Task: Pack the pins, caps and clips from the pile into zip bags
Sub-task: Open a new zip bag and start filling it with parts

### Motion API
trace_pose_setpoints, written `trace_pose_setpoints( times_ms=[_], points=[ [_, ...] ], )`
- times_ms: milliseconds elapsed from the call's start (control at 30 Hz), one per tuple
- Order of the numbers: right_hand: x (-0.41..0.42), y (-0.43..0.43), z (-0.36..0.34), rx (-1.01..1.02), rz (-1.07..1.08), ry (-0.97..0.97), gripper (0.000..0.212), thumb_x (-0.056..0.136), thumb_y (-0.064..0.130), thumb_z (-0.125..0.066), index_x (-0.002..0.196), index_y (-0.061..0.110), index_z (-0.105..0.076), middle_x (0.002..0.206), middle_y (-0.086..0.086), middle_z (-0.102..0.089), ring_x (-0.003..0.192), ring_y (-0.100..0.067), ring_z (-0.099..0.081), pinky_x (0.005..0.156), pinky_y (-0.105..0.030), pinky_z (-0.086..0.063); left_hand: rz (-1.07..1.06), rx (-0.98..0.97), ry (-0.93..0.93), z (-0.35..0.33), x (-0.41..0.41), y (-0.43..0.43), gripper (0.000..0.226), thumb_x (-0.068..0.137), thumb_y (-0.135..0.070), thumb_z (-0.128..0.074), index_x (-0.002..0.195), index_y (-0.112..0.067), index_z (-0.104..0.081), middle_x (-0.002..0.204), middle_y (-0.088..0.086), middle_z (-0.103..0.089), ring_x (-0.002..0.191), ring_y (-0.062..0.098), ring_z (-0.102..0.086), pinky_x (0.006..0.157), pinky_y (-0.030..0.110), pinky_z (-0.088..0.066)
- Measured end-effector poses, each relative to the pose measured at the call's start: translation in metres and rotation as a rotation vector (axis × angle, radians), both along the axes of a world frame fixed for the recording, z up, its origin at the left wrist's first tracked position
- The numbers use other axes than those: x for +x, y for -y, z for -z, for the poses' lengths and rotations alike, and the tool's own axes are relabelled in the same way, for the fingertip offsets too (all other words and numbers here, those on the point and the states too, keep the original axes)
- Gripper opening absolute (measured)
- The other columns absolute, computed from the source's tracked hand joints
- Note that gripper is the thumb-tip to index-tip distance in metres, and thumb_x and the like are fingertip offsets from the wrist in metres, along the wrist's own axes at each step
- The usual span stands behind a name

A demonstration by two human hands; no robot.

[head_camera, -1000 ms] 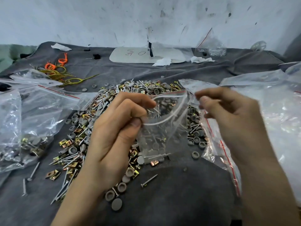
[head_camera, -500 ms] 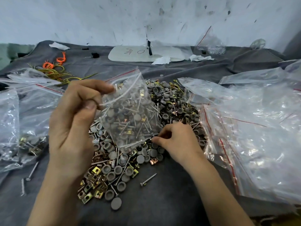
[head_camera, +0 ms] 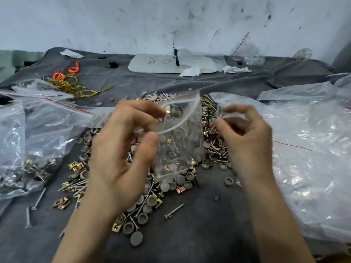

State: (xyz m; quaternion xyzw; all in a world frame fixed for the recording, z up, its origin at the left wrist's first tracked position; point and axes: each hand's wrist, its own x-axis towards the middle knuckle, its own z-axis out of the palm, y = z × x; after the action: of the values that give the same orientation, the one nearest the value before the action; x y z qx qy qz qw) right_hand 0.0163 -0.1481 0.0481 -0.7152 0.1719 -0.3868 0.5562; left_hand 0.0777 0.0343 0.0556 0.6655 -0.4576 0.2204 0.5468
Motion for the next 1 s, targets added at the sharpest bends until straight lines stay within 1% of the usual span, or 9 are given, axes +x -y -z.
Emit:
trace_pose_setpoints(
  times_ms=[67,200,400,533,667,733,833,933,1000],
  points=[
    [-0.011,-0.003,-0.019,0.024,-0.018,0.198,0.026,0.083,0.009,-0.07,0.094,0.03,-0.058,0.082,0.003,-0.073,0.074,-0.007,-0.069,0.061,-0.014,-0.051,0.029,0.114,0.055,-0.003,-0.007,0.006,0.004,0.09,-0.015,-0.046,0.09,-0.014,-0.05,0.111,0.007,-0.06,0.106,0.02,-0.059,0.084,0.032,-0.045],
    [-0.03,-0.019,-0.049,-0.224,-0.022,0.456,0.02,0.083,0.014,-0.07,0.09,0.028,-0.057,0.081,0.003,-0.07,0.08,-0.013,-0.071,0.062,-0.019,-0.049,0.024,0.206,0.144,-0.004,-0.018,0.014,0.011,0.088,-0.012,-0.048,0.083,-0.005,-0.055,0.109,0.008,-0.06,0.105,0.01,-0.056,0.088,0.017,-0.04],
    [-0.038,-0.026,-0.051,-0.446,-0.108,0.31,0.016,0.084,0.014,-0.072,0.089,0.026,-0.063,0.087,0.008,-0.07,0.083,-0.018,-0.066,0.068,-0.031,-0.048,0.07,0.202,0.138,-0.005,-0.022,0.017,0.008,0.088,-0.01,-0.049,0.085,-0.006,-0.054,0.11,0.006,-0.059,0.102,0.009,-0.056,0.087,0.016,-0.04],
    [-0.039,-0.019,-0.051,-0.314,-0.086,0.353,0.001,0.088,0.022,-0.065,0.088,0.021,-0.066,0.082,0.002,-0.071,0.077,-0.006,-0.064,0.067,-0.019,-0.046,0.067,0.175,0.129,-0.005,-0.021,0.014,0.004,0.088,-0.011,-0.048,0.085,-0.011,-0.051,0.11,0.007,-0.06,0.105,0.012,-0.058,0.087,0.019,-0.041],
    [-0.034,-0.004,-0.044,-0.159,-0.037,0.387,0.005,0.086,0.025,-0.061,0.082,0.024,-0.066,0.078,0.006,-0.071,0.075,-0.007,-0.065,0.064,-0.019,-0.048,0.067,0.147,0.108,-0.004,-0.017,0.012,0.006,0.088,-0.012,-0.048,0.084,-0.011,-0.052,0.11,0.006,-0.061,0.105,0.016,-0.059,0.086,0.024,-0.044],
    [-0.027,0.005,-0.032,-0.116,-0.001,0.27,0.007,0.084,0.025,-0.064,0.079,0.027,-0.067,0.079,0.005,-0.071,0.072,-0.007,-0.063,0.063,-0.017,-0.049,0.08,0.127,0.08,-0.003,-0.014,0.011,0.005,0.089,-0.013,-0.048,0.087,-0.012,-0.052,0.111,0.007,-0.061,0.104,0.018,-0.059,0.084,0.027,-0.044],
    [-0.01,0.015,-0.002,-0.109,-0.053,-0.133,0.012,0.085,0.018,-0.069,0.076,0.026,-0.068,0.075,0.007,-0.07,0.068,-0.002,-0.062,0.064,-0.017,-0.047,0.102,0.074,0.028,0.0,-0.006,0.007,0.004,0.09,-0.014,-0.048,0.092,-0.013,-0.051,0.111,0.009,-0.06,0.104,0.025,-0.059,0.081,0.032,-0.042],
    [0.007,0.015,0.026,-0.194,-0.151,-0.488,0.023,0.083,0.013,-0.072,0.068,0.027,-0.063,0.058,0.015,-0.062,0.055,0.005,-0.056,0.056,-0.012,-0.041,0.074,0.033,0.022,-0.002,0.001,0.0,0.004,0.092,-0.015,-0.047,0.095,-0.017,-0.05,0.114,0.005,-0.059,0.108,0.029,-0.059,0.084,0.04,-0.044],
    [0.014,0.011,0.037,-0.293,-0.166,-0.646,0.025,0.083,0.016,-0.073,0.066,0.029,-0.059,0.059,0.017,-0.057,0.056,0.006,-0.05,0.051,-0.007,-0.036,0.042,0.005,0.026,-0.001,0.008,-0.006,0.006,0.094,-0.014,-0.048,0.096,-0.019,-0.05,0.114,0.006,-0.061,0.108,0.032,-0.06,0.085,0.041,-0.044]
  ],
)
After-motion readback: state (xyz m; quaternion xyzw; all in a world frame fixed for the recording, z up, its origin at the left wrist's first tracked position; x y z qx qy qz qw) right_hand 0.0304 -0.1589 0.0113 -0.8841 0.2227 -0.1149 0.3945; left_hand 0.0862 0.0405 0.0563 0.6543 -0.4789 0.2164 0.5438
